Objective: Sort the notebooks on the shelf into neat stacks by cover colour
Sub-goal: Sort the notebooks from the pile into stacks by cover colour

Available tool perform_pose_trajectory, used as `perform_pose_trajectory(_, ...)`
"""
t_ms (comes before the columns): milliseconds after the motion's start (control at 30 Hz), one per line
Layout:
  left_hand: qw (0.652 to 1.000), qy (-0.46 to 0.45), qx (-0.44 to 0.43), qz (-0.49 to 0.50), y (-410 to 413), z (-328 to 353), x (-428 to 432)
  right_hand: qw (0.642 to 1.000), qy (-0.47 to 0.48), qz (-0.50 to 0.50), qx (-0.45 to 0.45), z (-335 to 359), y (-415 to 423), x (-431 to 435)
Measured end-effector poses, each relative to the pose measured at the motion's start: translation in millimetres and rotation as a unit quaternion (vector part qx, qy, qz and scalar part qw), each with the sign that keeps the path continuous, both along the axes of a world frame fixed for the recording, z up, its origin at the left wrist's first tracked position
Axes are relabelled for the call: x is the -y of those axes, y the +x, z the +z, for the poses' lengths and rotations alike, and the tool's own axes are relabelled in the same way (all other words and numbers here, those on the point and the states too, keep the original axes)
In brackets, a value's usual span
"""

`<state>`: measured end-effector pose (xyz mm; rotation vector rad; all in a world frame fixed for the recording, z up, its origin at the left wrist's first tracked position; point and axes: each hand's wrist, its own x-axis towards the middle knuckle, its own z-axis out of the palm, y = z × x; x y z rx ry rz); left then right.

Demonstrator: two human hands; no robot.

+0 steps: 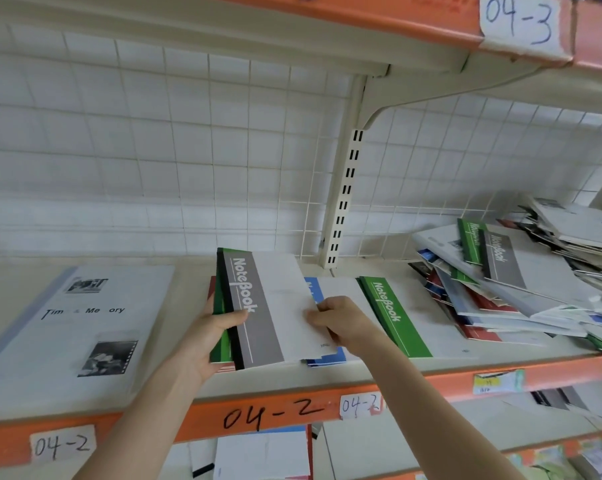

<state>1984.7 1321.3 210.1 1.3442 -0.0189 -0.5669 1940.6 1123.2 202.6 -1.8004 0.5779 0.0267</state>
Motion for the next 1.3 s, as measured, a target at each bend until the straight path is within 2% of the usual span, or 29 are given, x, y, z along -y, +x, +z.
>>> perform_pose_trajectory(100,0.999,0.003,-0.03,0.026,3.1,-2.6,-10.1,0.998,0.057,0.003,0.008,-3.8,5.9,-10.2)
perform_pose_trajectory(267,0.997,-0.01,-0.046,0.061,11.8,-8.4,-35.4,0.999,0.033,-0.007,0.033,-11.0,21.0,-34.1)
perform_pose_trajectory(367,0.997,0.02,0.005,0.077,17.9,-10.9,-54.0,0.999,-0.002,-0.012,0.031,-16.1,31.4,-52.0)
perform_pose_trajectory(500,0.987,0.095,0.066,0.109,28.2,-22.3,-81.8,1.0,0.0,-0.005,0.026,-15.7,41.6,-77.4)
perform_pose_trajectory(667,0.935,0.267,0.203,0.119,42.8,-33.4,-116.9,0.998,-0.024,-0.044,0.04,-13.2,50.7,-86.4)
perform_pose_trajectory(800,0.909,0.313,0.256,0.099,49.1,-31.3,-128.6,0.996,-0.045,-0.074,0.029,-15.7,50.9,-82.2)
perform_pose_trajectory(900,0.919,0.282,0.252,0.114,52.6,-32.3,-133.1,0.995,-0.048,-0.089,0.023,-19.2,46.0,-81.5)
perform_pose_trajectory(1067,0.949,0.196,0.195,0.149,57.4,-27.5,-144.1,0.992,-0.071,-0.105,0.019,-19.3,40.6,-86.5)
perform_pose_trajectory(1300,0.96,0.076,0.115,0.245,70.3,-20.6,-176.7,0.991,-0.095,-0.09,0.03,-11.0,44.5,-104.3)
